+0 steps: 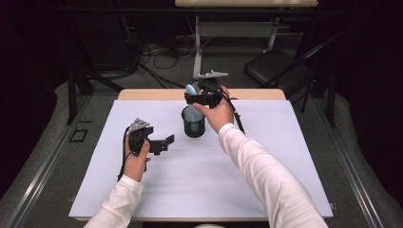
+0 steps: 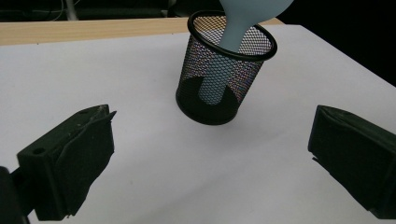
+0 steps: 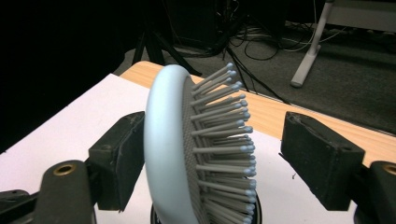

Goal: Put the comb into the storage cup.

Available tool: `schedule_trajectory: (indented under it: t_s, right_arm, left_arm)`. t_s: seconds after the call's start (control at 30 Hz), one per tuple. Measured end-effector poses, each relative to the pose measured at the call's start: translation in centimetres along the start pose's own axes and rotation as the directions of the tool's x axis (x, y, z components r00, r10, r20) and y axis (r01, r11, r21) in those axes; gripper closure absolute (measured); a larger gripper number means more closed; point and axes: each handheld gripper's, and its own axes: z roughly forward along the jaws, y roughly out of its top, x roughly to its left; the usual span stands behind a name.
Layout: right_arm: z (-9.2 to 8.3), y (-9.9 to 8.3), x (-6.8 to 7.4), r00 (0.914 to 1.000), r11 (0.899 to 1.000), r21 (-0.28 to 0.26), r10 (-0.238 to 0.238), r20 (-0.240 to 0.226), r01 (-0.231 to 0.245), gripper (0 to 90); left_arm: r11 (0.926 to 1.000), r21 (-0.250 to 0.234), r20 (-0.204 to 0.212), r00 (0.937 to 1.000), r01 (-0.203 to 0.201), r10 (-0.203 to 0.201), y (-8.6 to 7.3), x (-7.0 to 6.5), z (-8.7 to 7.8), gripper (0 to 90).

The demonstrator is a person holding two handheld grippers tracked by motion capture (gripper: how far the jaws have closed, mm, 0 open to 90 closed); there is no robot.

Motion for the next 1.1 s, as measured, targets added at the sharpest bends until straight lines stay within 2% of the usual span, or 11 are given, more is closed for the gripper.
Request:
schedule_trajectory:
  t_s: [0.37,0.63,1.1]
  right_arm:
    - [-0.7,0.3,0.2,1.0000,1.000,-0.017,0.007,-0.004,-0.007,22.7]
    - [-1.6,0.7,0.5,0.9998,0.999,-0.039,-0.013,0.017,0.014,21.7]
    - [-3.4,1.2,0.4,0.9997,0.999,-0.037,-0.026,0.005,0.026,20.7]
  left_arm:
    - [1.0000,0.007,-0.001,1.0000,-0.005,0.005,-0.1,-0.1,0.2,0.5]
    - [1.0000,0.007,-0.001,1.0000,-0.004,0.004,-0.1,-0.1,0.2,0.5]
    - [1.0000,0.005,-0.002,1.0000,-0.002,0.002,0.0,-0.1,0.1,0.4]
